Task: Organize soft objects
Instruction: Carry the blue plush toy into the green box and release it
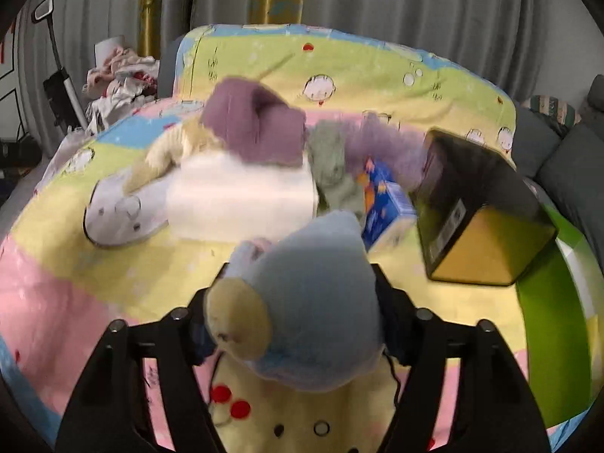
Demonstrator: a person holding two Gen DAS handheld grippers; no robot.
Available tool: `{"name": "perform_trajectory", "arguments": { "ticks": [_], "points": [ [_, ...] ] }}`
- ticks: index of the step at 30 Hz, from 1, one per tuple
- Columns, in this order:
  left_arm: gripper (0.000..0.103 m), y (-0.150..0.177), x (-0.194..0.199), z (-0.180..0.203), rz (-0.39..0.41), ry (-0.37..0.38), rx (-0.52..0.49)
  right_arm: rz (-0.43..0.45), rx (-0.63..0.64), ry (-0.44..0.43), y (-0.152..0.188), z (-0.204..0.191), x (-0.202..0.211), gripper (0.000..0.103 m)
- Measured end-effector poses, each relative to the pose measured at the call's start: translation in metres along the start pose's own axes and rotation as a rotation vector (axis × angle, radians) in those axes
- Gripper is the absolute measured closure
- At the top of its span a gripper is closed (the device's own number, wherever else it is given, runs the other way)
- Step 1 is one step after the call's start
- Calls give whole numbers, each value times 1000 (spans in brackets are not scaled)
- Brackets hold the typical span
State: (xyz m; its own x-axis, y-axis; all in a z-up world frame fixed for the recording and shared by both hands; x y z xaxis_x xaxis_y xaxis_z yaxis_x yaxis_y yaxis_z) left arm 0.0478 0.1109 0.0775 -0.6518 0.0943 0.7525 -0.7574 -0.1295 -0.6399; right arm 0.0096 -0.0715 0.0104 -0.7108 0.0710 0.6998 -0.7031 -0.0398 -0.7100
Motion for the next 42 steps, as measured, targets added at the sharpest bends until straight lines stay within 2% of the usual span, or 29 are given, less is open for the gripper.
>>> {"name": "perform_trajectory", "arguments": {
  "ticks": [2,5,10,13,18,24,27,31,34,37,38,40,42],
  "points": [
    [15,2,1,9,8,-23,-30,-57,5,-48,1,-2,3,21],
    [15,4,-1,19,6,-50,-58,-69,3,-106,-1,-1,16,14],
    [15,7,1,35,-6,-2,-56,-96,-69,-272,-8,9,44,5],
    [15,9,0,46,-15,28,-56,-63,-118,-361,-19,17,65,3],
    [15,18,-11,67,-85,128,-20,20,-225,-306,-38,50,82,1],
    [15,28,-19,99,-159,272,23,-88,-394,-407,-53,76,61,2],
    [15,30,-28,113,-182,312,32,-149,-429,-438,-60,79,40,5],
    [15,31,-39,129,-175,324,20,-250,-470,-490,-53,75,6,11],
    [15,33,-47,139,-177,337,-22,-309,-473,-536,-42,67,-15,13],
    [16,37,-52,151,-175,364,-69,-373,-491,-580,-31,62,-30,21],
    [19,38,-54,157,-169,370,-83,-387,-507,-613,-29,60,-32,23],
    [35,41,-55,166,-170,423,-100,-402,-533,-665,-25,57,-35,29],
    [36,42,-52,169,-150,415,-107,-389,-546,-672,-23,59,-35,30]
  ]
}}
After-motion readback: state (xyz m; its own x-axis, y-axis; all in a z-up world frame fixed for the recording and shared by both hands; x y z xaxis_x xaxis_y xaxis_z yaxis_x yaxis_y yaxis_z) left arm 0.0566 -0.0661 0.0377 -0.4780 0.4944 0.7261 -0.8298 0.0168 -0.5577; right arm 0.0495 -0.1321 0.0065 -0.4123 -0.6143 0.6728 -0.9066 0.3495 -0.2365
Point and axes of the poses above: each gripper's, at about its wrist camera, not at the fingertips, and x roughly against the way its jaws point, z to its right, y to its underside, the point moved 5 cm from there along -x, roughly the way its jaws point, and after that the axes turned 3 degrees about -x, right-handed, at the moved point
